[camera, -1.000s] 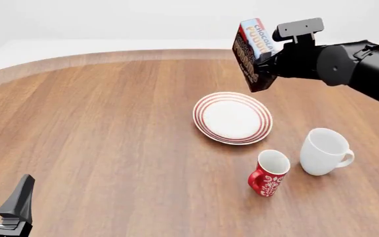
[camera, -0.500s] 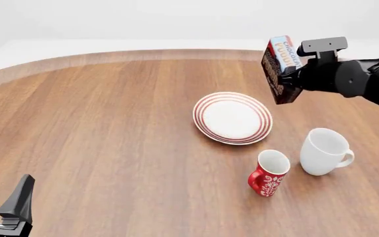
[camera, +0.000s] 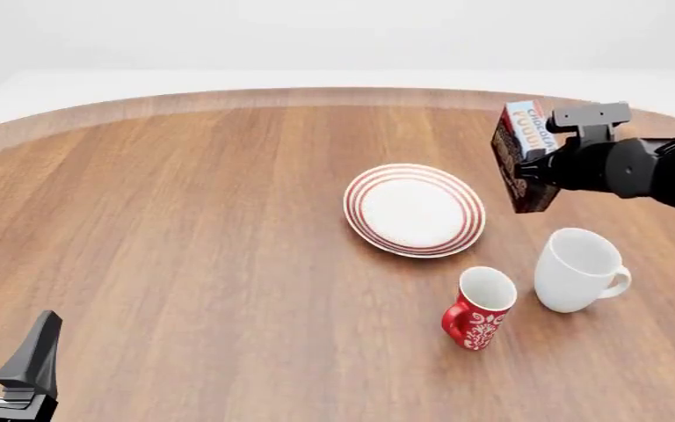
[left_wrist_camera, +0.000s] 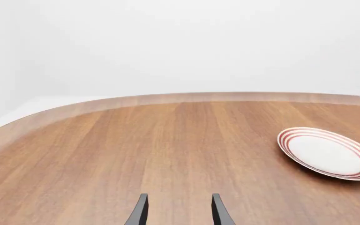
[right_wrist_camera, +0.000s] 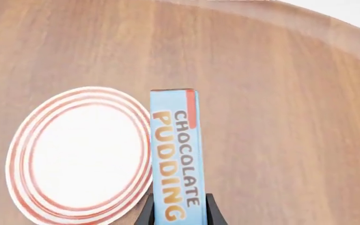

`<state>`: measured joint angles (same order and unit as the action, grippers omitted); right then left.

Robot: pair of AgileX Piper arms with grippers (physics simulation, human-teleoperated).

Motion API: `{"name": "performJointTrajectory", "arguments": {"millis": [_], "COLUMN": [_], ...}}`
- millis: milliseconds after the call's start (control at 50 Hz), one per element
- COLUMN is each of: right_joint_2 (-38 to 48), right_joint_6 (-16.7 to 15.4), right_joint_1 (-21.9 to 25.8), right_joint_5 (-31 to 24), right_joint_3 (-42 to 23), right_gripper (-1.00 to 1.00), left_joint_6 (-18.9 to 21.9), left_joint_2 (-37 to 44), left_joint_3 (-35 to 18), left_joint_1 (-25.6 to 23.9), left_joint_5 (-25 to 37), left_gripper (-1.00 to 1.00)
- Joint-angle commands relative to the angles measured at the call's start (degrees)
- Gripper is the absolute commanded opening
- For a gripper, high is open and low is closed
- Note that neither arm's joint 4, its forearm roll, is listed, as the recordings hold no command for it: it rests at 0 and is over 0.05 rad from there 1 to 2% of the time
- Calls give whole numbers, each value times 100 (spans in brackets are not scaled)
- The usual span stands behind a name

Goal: Put the chocolate pudding to the right of the plate.

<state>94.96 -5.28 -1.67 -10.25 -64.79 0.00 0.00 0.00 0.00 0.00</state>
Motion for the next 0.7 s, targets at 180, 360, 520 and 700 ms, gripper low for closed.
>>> {"name": "performJointTrajectory", "arguments": {"millis": [180, 360, 520, 700], "right_joint_2": [299, 590, 719, 627], "right_joint_6": [19, 47, 61, -54], "right_joint_1": [-413, -425, -412, -594], "right_joint_5": [522, 539, 626, 760], "right_joint_3": [421, 236, 244, 325], "right_gripper": [-100, -100, -100, -100], "left_joint_6": [0, 0, 0, 0], "left_joint_2": [0, 0, 0, 0], "left_joint_3": [0, 0, 0, 0], "left_joint_1": [0, 0, 0, 0], "left_joint_5": [0, 0, 0, 0], "left_gripper": [100, 100, 100, 100]}}
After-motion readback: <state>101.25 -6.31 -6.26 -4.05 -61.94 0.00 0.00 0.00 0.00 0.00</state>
